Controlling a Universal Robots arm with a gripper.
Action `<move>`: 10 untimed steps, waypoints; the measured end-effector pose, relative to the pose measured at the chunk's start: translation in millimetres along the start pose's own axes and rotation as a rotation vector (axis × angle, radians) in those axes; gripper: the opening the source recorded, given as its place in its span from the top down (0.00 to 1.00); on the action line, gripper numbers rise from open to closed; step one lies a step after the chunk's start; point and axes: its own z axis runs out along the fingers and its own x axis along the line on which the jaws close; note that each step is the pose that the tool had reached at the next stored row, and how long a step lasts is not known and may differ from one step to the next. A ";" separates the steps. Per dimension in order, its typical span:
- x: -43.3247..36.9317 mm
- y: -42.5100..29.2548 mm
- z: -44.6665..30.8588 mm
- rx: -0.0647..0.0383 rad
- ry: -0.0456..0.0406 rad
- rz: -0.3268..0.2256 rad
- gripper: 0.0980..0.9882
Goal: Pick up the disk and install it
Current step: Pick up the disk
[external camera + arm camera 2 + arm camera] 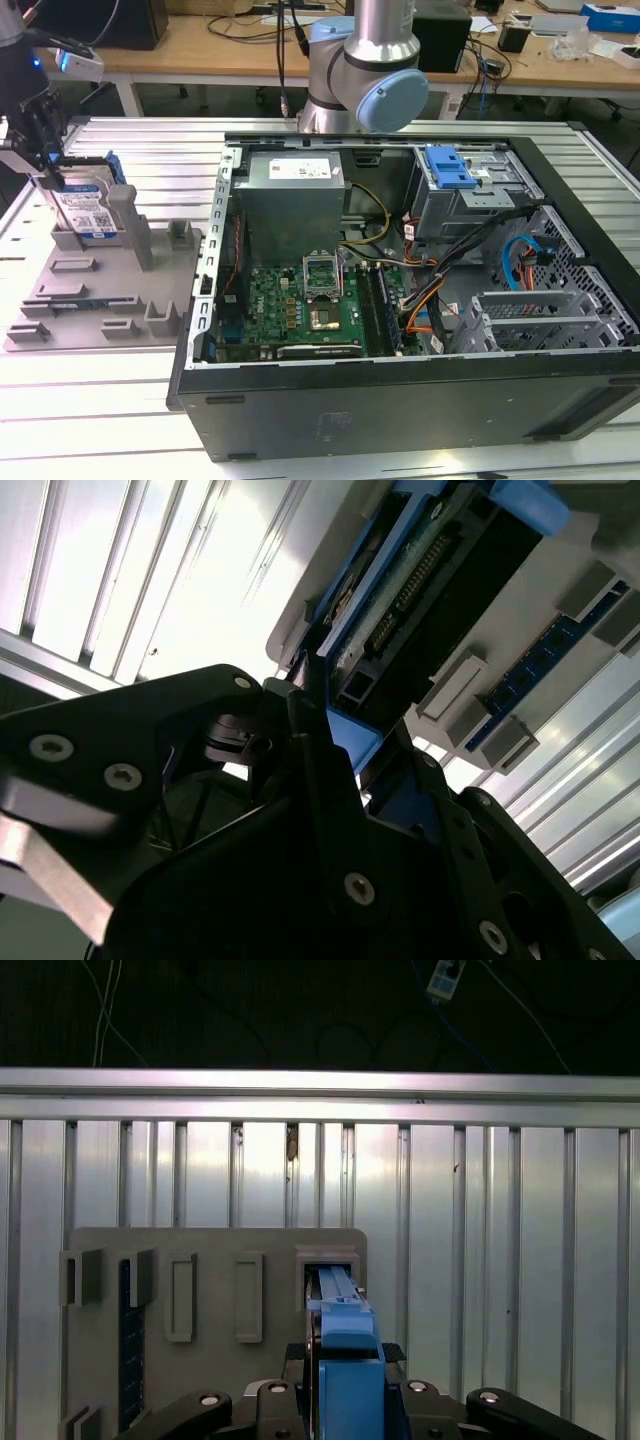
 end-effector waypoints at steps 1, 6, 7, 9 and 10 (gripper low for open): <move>0.0 0.0 0.0 0.000 0.0001 0.000 0.70; 0.2 0.3 -12.9 0.000 0.0000 0.000 0.70; 0.3 0.4 -16.8 0.000 0.0000 0.000 0.70; 0.5 0.6 -26.1 0.000 0.0001 0.000 0.70; 0.7 0.8 -34.2 0.000 0.0001 0.000 0.70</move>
